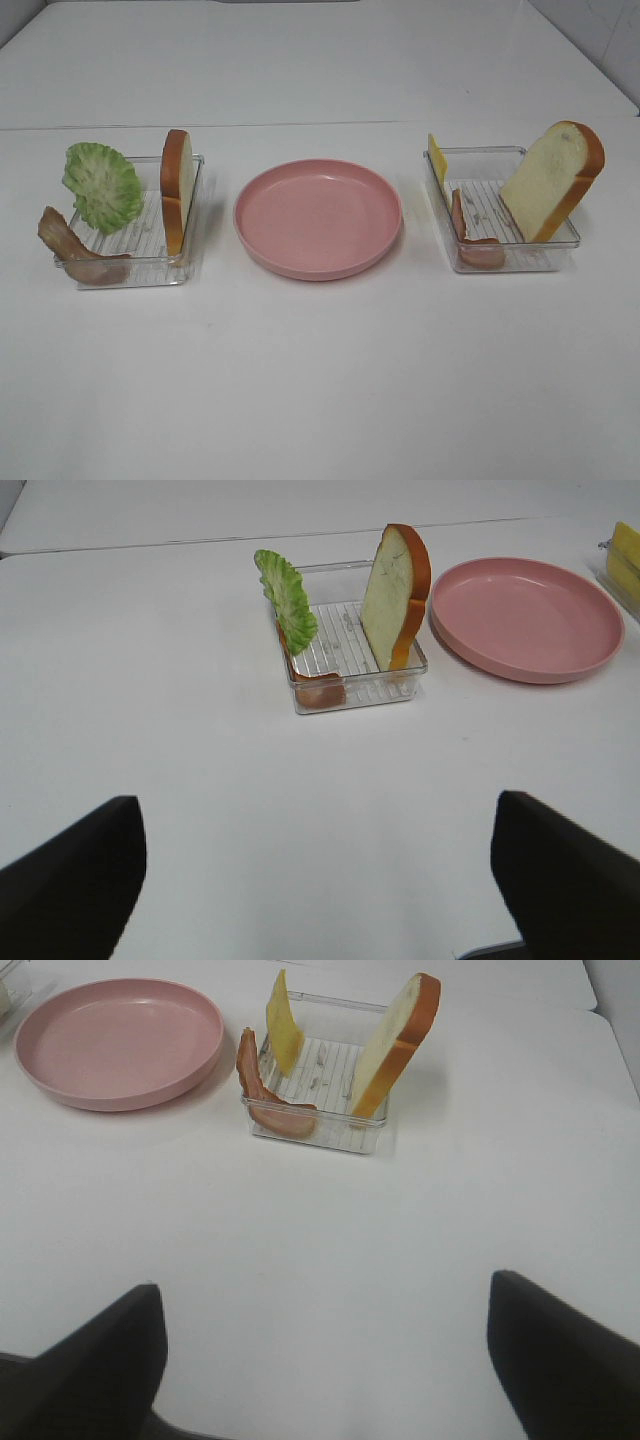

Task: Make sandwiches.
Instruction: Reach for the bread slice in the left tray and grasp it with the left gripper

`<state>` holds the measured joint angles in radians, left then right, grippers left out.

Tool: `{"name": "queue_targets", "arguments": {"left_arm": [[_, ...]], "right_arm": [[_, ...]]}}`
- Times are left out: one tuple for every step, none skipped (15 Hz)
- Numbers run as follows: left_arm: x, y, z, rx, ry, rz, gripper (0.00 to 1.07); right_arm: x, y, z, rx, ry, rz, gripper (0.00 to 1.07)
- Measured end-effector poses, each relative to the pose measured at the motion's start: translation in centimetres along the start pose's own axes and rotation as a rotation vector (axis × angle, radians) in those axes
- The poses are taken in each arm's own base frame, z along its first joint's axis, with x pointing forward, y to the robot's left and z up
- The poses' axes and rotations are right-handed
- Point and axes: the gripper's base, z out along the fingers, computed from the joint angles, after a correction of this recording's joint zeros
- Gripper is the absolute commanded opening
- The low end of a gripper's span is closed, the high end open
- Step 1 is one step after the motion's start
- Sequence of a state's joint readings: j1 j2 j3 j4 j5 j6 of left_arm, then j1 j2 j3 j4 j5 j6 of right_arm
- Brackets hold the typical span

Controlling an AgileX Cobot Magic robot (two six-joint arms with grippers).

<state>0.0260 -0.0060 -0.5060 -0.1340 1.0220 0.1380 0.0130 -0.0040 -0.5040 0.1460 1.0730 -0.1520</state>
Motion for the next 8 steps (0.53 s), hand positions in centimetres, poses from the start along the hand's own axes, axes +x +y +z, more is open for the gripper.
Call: {"name": "queue_targets", "arguments": {"left_arm": [[0.00,0.00,0.00,0.000,0.000,0.000,0.87],[0.00,0.00,0.00,0.000,0.000,0.000,0.87],[0.00,0.00,0.00,0.000,0.000,0.000,0.87],[0.00,0.00,0.00,0.000,0.000,0.000,0.87],[0.00,0.00,0.00,0.000,0.000,0.000,0.87],[0.00,0.00,0.00,0.000,0.000,0.000,0.87],[0.00,0.00,0.00,0.000,0.000,0.000,0.87],[0.00,0.00,0.00,0.000,0.000,0.000,0.87]], "right_arm": [[0.00,0.00,0.00,0.000,0.000,0.000,0.77],[0.00,0.00,0.00,0.000,0.000,0.000,0.77],[0.00,0.00,0.00,0.000,0.000,0.000,0.77],[0.00,0.00,0.00,0.000,0.000,0.000,0.77],[0.00,0.00,0.00,0.000,0.000,0.000,0.77],[0.00,0.00,0.00,0.000,0.000,0.000,0.77],[0.00,0.00,0.00,0.000,0.000,0.000,0.77],[0.00,0.00,0.00,0.000,0.000,0.000,0.77]]}}
